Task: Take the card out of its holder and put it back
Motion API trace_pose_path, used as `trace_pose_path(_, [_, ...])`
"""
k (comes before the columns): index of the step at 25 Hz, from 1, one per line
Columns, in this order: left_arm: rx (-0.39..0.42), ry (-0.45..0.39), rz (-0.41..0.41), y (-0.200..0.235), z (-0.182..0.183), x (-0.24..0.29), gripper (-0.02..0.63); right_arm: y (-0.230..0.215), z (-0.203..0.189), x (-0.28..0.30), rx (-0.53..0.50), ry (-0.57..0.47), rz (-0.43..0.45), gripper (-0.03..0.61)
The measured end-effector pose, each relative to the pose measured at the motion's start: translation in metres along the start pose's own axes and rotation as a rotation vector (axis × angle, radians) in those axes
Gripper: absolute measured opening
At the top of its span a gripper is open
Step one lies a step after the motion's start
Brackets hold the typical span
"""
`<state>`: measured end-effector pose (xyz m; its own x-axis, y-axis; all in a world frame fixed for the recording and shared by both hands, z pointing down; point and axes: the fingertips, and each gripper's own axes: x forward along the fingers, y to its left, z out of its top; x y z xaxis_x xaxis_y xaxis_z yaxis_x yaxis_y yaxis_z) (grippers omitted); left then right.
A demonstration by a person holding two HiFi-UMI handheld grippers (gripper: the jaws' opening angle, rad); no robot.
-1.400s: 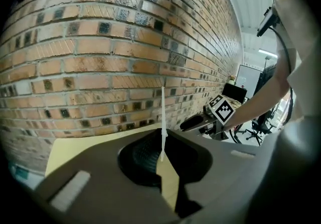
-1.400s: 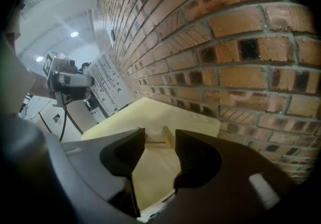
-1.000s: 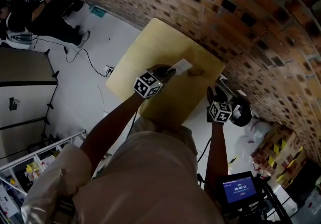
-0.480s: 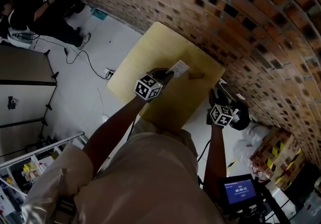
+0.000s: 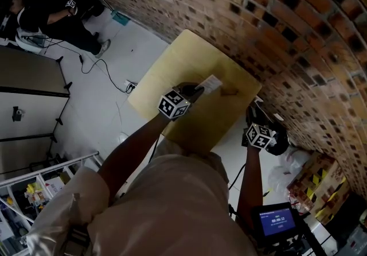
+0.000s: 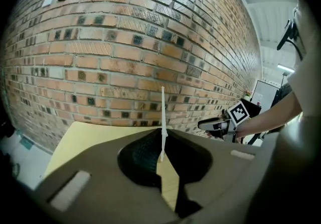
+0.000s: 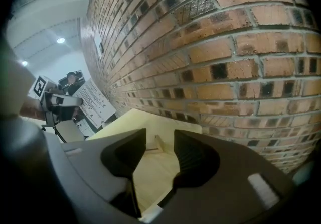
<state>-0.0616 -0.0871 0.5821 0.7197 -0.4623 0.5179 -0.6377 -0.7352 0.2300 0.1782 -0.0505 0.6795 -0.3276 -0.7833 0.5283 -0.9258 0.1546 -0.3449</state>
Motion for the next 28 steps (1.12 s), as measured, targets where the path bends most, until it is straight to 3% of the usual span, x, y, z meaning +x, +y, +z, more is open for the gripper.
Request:
trace_pose_path(10, [0.022, 0.037, 0.011, -0.001, -0.001, 0.012, 0.034, 0.004, -0.019, 0.000, 0.013, 0.028, 0.021, 0.173])
trace_pose_path(28, [0.328, 0.260, -0.227, -0.022, -0.001, 0.103, 0.034, 0.003, -0.061, 0.002, 0.061, 0.087, 0.058, 0.173])
